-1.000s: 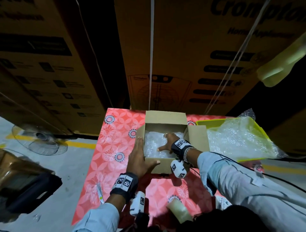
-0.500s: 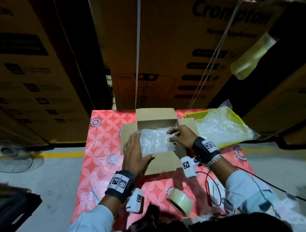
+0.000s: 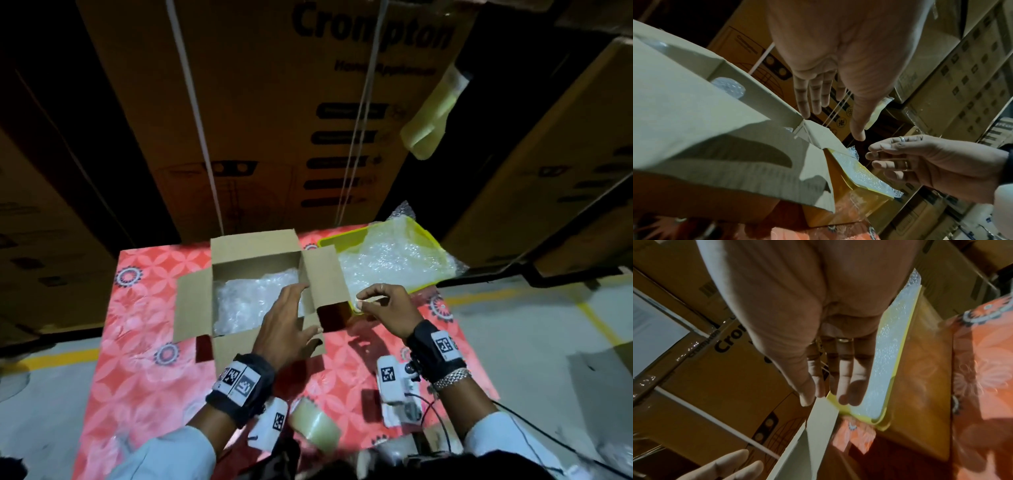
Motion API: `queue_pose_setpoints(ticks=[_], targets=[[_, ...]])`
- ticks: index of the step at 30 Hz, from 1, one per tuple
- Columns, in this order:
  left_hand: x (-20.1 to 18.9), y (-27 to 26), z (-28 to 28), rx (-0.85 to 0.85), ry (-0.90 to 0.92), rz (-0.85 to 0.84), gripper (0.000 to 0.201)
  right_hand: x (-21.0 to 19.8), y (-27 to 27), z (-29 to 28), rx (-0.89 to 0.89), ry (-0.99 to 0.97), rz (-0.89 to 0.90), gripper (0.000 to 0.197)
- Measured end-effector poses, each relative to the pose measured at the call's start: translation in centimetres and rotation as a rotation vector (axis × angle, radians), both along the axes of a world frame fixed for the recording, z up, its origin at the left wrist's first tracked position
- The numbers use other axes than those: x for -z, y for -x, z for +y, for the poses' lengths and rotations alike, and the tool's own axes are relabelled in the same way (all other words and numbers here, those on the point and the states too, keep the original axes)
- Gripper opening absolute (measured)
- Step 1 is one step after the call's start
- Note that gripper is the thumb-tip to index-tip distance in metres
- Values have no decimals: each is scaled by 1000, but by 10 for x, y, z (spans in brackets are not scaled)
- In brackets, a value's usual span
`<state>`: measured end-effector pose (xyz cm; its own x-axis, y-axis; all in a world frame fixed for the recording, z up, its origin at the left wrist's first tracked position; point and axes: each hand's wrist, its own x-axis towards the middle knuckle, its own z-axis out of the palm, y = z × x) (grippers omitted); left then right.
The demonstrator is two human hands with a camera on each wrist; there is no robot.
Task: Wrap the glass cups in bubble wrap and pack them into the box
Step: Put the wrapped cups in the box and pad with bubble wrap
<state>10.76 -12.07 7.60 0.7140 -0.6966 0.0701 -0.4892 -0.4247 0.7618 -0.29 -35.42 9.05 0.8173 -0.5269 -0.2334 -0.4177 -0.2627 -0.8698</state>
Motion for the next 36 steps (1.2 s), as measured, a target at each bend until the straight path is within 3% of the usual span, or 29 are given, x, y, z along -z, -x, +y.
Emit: queue_pose_setpoints(ticks=[5,9,18,21,24,27,31,34,36], targets=[[-9,19,-62,-32,16,59,77,3,0,-67,-9,9,-12,8],[-5,35,-100,-70,-17,32,73,24,-31,-104,-75,101,33,12],[-7,50,-123,-274,-73,82,69,67,-93,-124,-354,342,533,52],[-8,51,-125,-294,-89,73,68,77,-96,-129,-298,235,508,34],[-8,48,-130,-319,-83,77,66,70,-88,-134,-179,75,353,19],[-7,41,-137,-347,-36,101,63,56,-73,-139,-78,-146,167,24],[-6,27,-158,-353,58,187,57,42,-57,-152,43,-405,90,17],[-10,18,-174,-350,158,329,55,36,-46,-160,111,-698,25,50],[-18,12,-182,-340,216,442,60,25,-38,-160,93,-790,-47,35]])
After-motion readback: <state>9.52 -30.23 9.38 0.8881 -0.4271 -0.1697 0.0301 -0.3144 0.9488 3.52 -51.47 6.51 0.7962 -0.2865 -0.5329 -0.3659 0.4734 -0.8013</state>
